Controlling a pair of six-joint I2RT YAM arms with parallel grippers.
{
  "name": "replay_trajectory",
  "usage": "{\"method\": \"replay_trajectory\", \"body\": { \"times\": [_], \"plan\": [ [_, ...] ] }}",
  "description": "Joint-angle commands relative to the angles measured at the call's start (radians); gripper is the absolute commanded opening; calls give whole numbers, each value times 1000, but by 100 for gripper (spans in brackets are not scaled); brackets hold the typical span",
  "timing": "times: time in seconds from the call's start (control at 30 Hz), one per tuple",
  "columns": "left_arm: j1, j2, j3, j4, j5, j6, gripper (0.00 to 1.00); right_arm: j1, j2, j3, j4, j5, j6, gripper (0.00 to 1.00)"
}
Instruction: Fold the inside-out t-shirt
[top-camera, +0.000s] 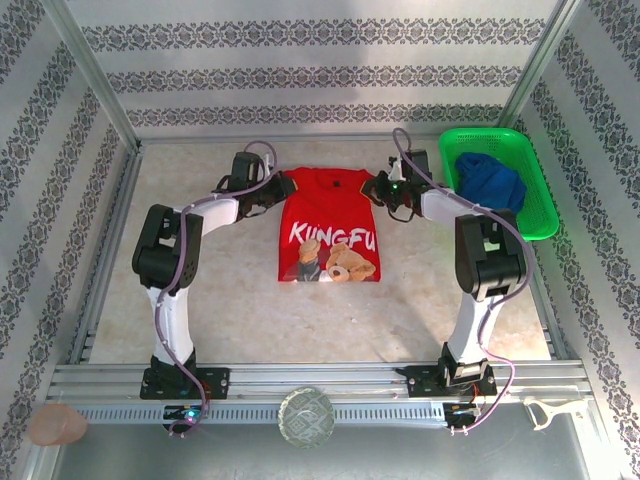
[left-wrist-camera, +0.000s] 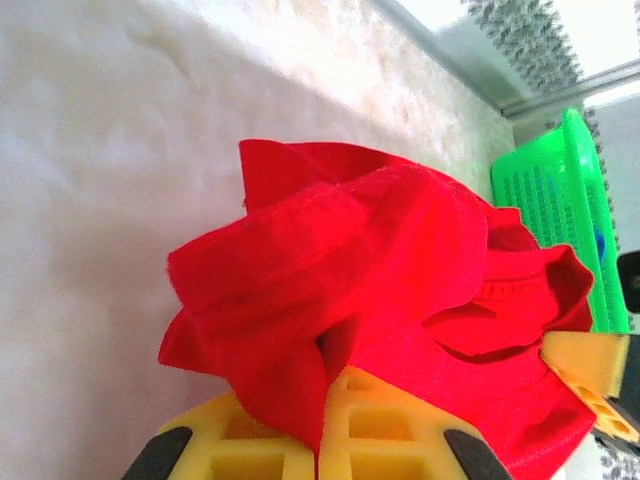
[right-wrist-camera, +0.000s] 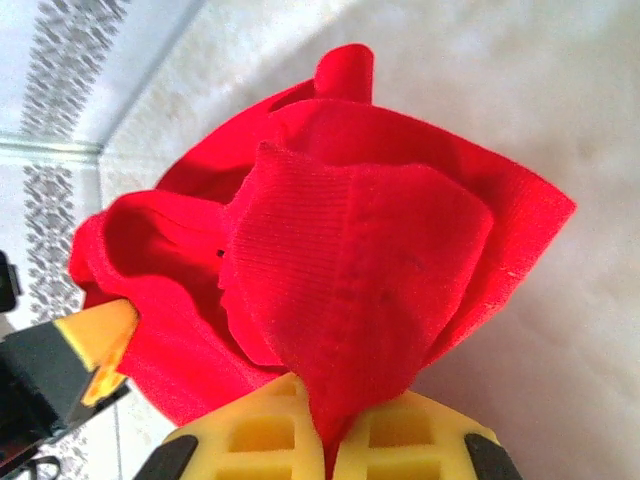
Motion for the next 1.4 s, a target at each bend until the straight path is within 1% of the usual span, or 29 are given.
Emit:
{"method": "replay_trajectory", "body": {
  "times": [0.0, 0.13, 0.23, 0.33, 0.4, 0.47, 0.5, 0.6, 0.67, 0.77, 0.87, 0.9, 1.0, 1.1, 1.27, 1.37],
  "plan": [
    [28, 66, 171, -37, 51, 11, 0, -20, 76, 152, 22, -30, 47, 0],
    [53, 139, 424, -140, 68, 32, 0, -37, 157, 375, -1, -55, 84, 0],
    [65, 165, 599, -206, 79, 38, 0, -48, 182, 527, -17, -76, 99, 0],
    [67, 142, 682, -248, 97, 52, 0, -54, 142, 585, -25, -83, 80, 0],
    [64, 97, 639, -226, 109, 56, 0, -54, 86, 540, -19, -68, 58, 0],
    [59, 38, 523, -169, 117, 49, 0, -49, 27, 430, 8, -62, 44, 0],
    [53, -4, 437, -130, 119, 45, 0, -47, -8, 355, 40, -58, 38, 0],
    [40, -98, 160, 28, 113, 32, 0, -26, -118, 72, 170, -36, 39, 0],
    [25, -146, -24, 143, 122, 5, 0, -1, -184, -147, 307, -29, 60, 0],
    [-3, -215, -281, 297, 126, -26, 0, 32, -276, -439, 459, -12, 58, 0],
    [-36, -293, -472, 385, 85, -22, 0, 48, -378, -655, 531, 25, 33, 0],
    [-46, -309, -507, 390, 74, -9, 0, 48, -402, -699, 542, 30, 26, 0],
    [-67, -338, -562, 377, 35, 31, 0, 57, -468, -781, 537, 57, 3, 0],
    [-68, -327, -546, 348, 9, 71, 0, 58, -492, -804, 533, 97, -16, 0],
    [-67, -283, -451, 307, -38, 142, 0, 45, -476, -752, 521, 166, -35, 0],
    [-68, -219, -341, 236, -49, 189, 0, 27, -426, -691, 507, 197, -37, 0]
  ]
}}
